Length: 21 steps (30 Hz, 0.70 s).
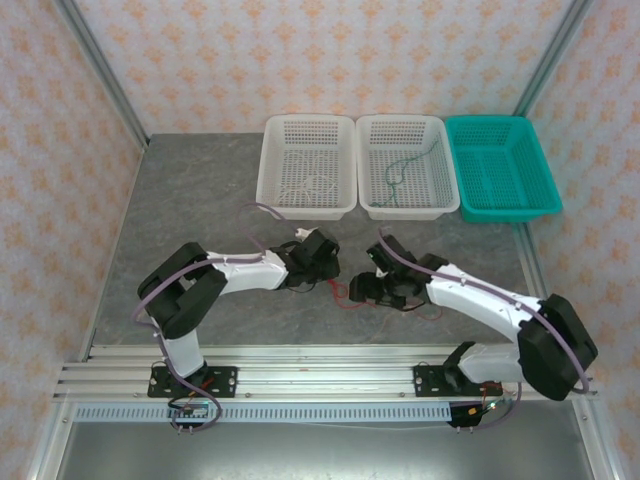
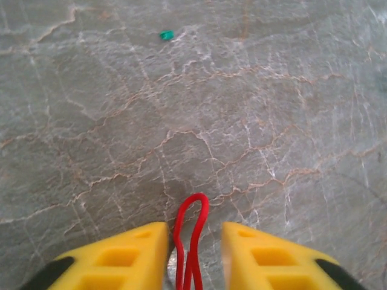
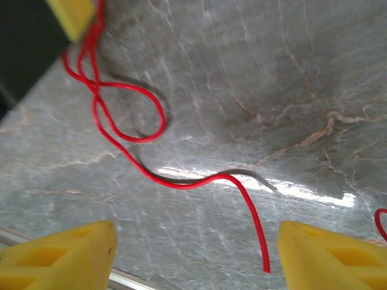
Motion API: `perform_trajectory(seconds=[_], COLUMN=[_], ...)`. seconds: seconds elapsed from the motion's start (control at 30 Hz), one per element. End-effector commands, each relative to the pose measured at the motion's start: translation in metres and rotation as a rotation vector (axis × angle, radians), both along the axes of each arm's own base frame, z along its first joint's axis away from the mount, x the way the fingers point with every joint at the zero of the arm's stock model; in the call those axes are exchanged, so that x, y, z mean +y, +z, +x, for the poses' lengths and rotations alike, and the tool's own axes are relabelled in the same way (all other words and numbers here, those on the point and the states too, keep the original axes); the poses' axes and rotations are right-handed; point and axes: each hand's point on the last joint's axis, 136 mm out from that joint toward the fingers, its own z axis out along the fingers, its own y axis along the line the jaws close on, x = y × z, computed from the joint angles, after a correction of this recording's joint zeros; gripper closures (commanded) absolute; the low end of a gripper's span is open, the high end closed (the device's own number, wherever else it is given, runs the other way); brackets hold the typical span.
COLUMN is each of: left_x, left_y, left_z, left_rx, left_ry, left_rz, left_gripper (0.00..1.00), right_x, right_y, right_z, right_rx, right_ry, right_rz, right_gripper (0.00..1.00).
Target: Untangle the cables
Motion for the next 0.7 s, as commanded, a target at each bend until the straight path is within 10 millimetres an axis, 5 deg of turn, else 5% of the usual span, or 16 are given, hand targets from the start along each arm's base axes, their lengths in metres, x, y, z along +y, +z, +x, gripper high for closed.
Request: perform_trajectory(seconds=[0.0, 0.2, 0.3, 0.47, 0.67], left_x=[0.004, 0.006, 0.007, 0.015, 0.037], left_y=[-0.001, 0.001, 0.002, 0.008, 0.025], left_z=[0.007, 0.006, 0.006, 0.008, 0.013], left_rx=[-0.012, -0.016, -0.019, -0.038, -0.080], left_ry=[0.032, 0.028, 0.024, 0.019, 0.020], left_rz=[0.028, 0.029, 0.028, 0.036, 0.091], left_gripper=[0.82, 0.86, 0.92, 1.00, 1.00], right_x=[-0.009, -0.004, -0.003, -0.018, -0.034], right_y=[-0.020, -0.048, -0.053, -0.050, -0.019], right_z=[-0.001, -0.003, 0.002, 0.016, 0.030], right_rx=[0.008, 0.085, 0.072, 0.015, -0.106], right_ry=[0.035, 0.070, 0.058, -0.010, -0.067], right_rz=[-0.086, -0.120, -0.128, -0.218, -0.251], right_gripper=[0.27, 0.36, 0.55, 1.00, 1.00])
